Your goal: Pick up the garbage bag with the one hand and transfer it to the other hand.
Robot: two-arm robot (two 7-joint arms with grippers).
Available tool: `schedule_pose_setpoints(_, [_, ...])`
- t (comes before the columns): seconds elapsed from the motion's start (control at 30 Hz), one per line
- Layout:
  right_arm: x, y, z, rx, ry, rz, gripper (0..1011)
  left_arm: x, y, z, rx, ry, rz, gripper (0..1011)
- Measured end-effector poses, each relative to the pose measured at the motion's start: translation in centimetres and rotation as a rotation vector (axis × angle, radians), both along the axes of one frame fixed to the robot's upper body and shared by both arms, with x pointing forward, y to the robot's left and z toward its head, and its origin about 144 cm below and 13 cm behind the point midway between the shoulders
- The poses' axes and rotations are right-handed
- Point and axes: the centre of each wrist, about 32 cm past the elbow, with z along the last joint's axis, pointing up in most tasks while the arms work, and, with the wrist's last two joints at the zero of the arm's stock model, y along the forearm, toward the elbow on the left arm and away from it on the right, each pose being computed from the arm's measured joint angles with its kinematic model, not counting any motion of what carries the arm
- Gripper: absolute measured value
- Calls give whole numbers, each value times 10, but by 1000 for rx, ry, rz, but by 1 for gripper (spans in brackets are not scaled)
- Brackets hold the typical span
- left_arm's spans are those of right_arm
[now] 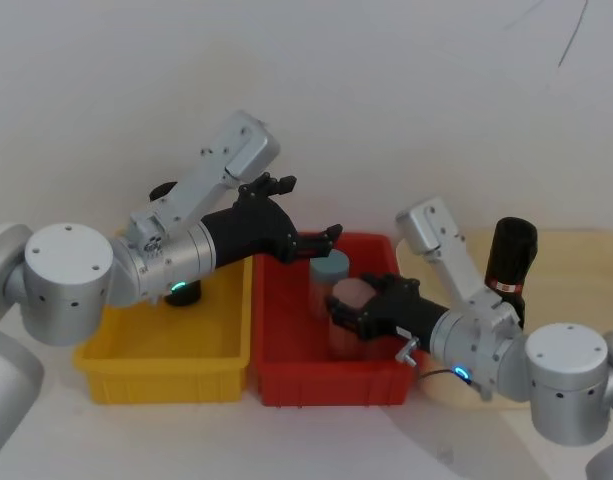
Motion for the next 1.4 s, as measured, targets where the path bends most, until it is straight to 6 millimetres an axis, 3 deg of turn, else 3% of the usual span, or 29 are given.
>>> schedule_pose_setpoints(0.87, [-6, -25, 56, 145, -265, -180, 665, 0, 0, 0, 0, 0, 0, 1000])
schedule_pose_setpoints(1.4, [-9, -43, 54, 84, -243, -245, 665, 0, 0, 0, 0, 0, 0, 1000])
